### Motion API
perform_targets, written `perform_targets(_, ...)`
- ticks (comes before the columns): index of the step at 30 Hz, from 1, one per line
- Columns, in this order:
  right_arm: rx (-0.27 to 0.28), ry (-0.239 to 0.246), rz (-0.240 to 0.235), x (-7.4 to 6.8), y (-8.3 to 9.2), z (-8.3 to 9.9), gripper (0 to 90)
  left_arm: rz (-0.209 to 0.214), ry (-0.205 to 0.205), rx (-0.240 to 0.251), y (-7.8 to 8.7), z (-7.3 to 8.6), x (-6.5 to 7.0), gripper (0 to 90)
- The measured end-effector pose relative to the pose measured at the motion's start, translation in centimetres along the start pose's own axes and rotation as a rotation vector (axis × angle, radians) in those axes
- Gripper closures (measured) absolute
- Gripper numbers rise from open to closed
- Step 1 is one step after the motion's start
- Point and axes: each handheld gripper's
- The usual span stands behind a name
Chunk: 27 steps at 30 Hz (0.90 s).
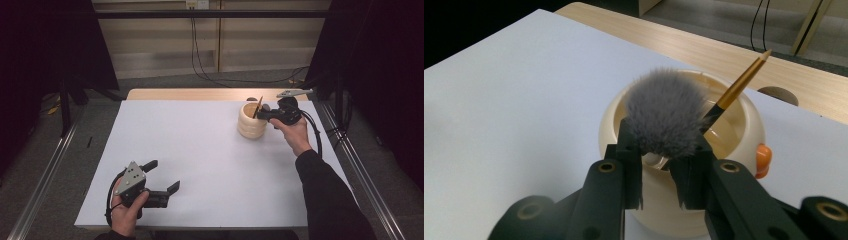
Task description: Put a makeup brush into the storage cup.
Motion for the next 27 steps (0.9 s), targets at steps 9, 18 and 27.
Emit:
perform_targets(9, 0.026, -0.006, 0.004, 0.1, 0.4, 0.5, 62.9, -0.005, -0.006, -0.002, 0.0, 0.0, -0.1, 1.5)
perform_targets(18, 0.07, -0.007, 0.023, -0.3, 0.7, 0.5, 33.1, -0.005, 0.0, 0.0, 0.0, 0.0, -0.2, 1.5)
perform_targets(27, 0.098, -0.01, 0.033, -0.9, 0.8, 1.2, 9.9, -0.013, 0.0, 0.0, 0.1, 0.1, -0.4, 1.3)
Point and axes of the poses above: each handheld gripper's, and its own axes: y roughly backward along the jaws, z roughly out of its underside, x roughly to its right, and after that the axes turned 14 degrees about -x, right-handed
